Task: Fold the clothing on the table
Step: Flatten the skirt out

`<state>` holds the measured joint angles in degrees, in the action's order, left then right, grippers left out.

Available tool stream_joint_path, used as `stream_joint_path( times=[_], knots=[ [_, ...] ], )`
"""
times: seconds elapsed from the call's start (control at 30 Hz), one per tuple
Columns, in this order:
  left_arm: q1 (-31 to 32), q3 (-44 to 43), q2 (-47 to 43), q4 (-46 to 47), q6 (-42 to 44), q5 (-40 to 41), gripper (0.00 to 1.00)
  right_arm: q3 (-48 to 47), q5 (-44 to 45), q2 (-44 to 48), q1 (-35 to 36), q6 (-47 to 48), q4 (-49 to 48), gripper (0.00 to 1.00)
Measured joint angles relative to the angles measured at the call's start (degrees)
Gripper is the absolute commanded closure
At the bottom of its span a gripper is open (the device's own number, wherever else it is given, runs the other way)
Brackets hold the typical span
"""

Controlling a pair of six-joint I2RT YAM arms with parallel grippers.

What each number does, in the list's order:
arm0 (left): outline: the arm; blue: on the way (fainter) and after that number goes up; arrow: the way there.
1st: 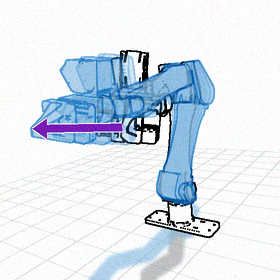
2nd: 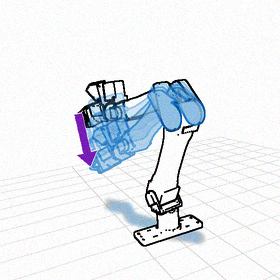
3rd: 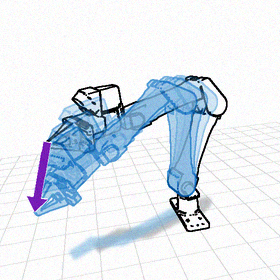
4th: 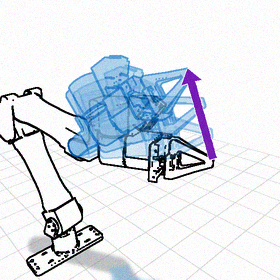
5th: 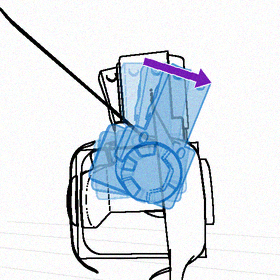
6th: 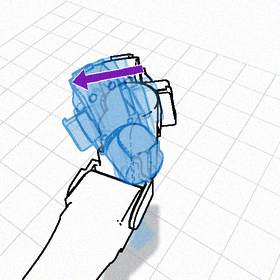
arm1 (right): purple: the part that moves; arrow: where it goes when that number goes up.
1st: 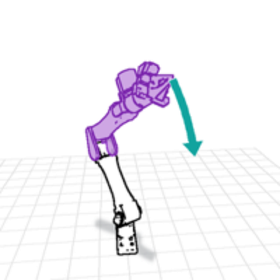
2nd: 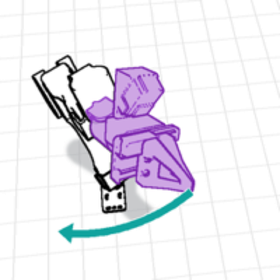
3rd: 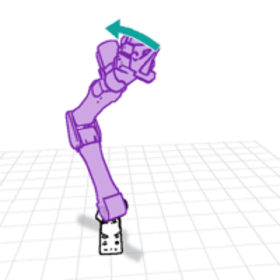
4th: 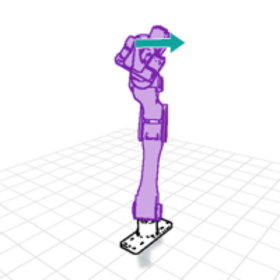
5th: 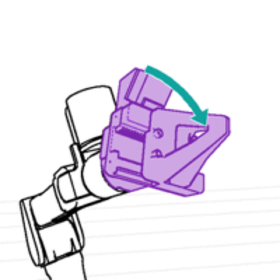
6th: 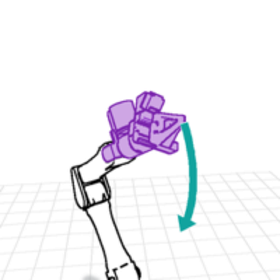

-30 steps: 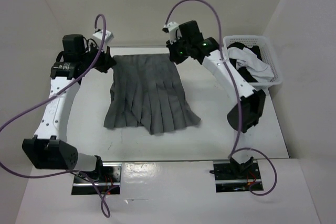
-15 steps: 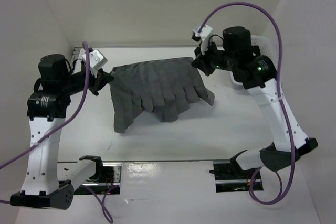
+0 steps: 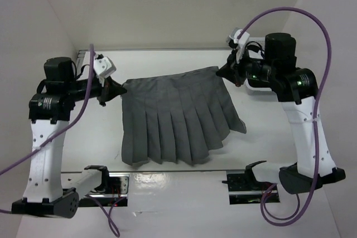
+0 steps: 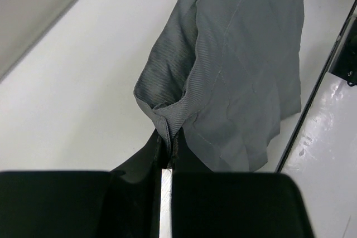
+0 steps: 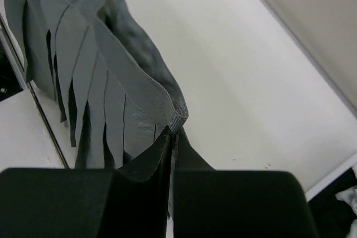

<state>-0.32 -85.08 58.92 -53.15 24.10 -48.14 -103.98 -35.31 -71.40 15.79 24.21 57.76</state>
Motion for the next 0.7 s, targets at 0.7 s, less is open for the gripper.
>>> stream_joint_path(
  times=[0.7],
  knots=[
    [4.4, -14.8, 56.6, 14.2, -1.9, 10.6, 0.91, -4.0, 11.7, -48.5, -0.3, -1.9, -14.8, 1.00]
  ],
)
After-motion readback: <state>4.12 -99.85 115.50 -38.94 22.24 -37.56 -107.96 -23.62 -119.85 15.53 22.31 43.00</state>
